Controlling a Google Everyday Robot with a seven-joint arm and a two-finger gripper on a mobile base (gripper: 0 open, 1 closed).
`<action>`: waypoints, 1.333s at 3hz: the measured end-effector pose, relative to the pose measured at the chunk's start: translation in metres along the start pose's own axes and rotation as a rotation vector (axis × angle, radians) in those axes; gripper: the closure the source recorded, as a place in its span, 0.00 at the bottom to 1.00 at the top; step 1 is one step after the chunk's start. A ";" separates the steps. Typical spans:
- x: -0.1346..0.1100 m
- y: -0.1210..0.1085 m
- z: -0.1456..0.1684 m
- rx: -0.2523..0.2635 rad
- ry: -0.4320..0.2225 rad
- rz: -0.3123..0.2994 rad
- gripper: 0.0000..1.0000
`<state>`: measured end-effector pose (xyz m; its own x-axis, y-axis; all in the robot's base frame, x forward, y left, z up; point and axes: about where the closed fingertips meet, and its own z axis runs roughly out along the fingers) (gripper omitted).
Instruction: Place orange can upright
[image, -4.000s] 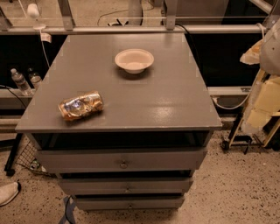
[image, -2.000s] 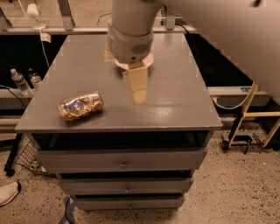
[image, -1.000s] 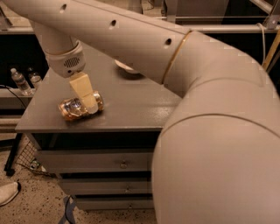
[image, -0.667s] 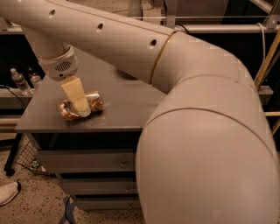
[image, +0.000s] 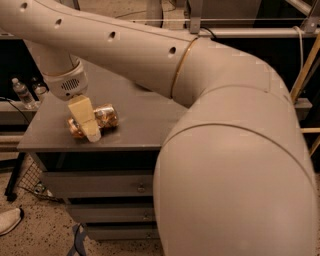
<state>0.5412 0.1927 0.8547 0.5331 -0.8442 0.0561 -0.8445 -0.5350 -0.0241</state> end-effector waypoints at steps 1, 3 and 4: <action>0.002 0.006 0.007 -0.018 -0.006 0.019 0.00; 0.008 0.015 0.016 -0.048 -0.022 0.039 0.45; 0.014 0.016 0.011 -0.056 -0.074 0.044 0.77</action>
Offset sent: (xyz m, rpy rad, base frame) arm -0.0216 -0.0398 -0.0154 -0.0925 0.0944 -0.0512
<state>0.5354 0.1714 0.8446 0.4958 -0.8683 -0.0173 -0.8677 -0.4961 0.0308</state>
